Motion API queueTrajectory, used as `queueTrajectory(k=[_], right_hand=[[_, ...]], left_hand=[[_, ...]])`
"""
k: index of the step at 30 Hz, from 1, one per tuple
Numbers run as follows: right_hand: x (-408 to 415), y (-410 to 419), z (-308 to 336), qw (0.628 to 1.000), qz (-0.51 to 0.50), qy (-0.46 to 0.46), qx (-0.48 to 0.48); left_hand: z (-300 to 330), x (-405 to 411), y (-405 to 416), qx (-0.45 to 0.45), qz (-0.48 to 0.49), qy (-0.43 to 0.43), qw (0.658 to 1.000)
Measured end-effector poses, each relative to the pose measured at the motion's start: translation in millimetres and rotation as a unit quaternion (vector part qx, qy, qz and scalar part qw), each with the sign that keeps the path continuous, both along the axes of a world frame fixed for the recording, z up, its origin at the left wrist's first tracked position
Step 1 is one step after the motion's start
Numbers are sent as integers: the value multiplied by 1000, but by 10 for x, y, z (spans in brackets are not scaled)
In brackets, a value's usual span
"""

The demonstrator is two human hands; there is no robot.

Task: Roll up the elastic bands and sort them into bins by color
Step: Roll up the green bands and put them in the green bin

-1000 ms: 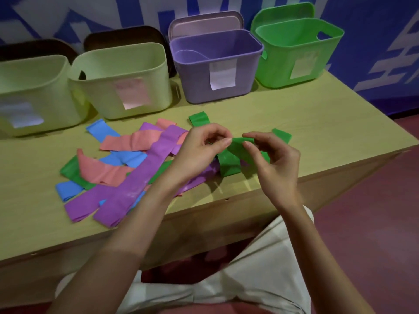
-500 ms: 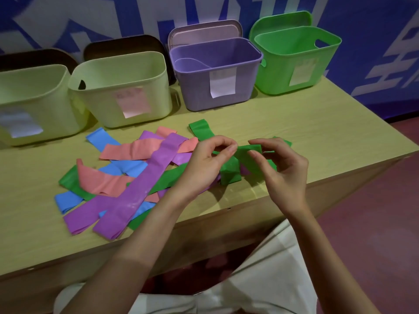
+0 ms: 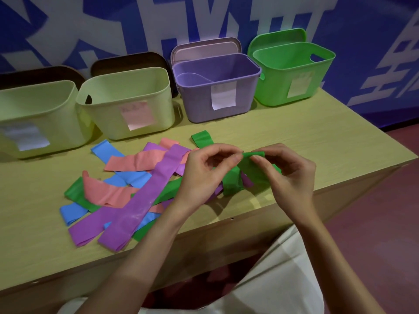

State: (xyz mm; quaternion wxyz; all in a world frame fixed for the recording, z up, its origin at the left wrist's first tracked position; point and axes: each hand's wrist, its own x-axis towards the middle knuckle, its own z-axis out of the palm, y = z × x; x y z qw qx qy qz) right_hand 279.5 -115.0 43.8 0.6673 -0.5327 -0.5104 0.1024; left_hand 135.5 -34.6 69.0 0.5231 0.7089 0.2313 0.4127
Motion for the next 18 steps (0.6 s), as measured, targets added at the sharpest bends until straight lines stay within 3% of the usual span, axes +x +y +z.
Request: queueTrajectory(k=[6, 14, 18], right_hand=[[-82, -12, 165, 1000, 3, -12, 22], [-175, 18, 260, 998, 20, -51, 44], [-241, 41, 251, 999, 25, -21, 34]], left_hand=[[74, -23, 30, 37, 20, -10, 999], [165, -104, 17, 7, 11, -31, 999], [177, -168, 13, 23, 20, -26, 999]])
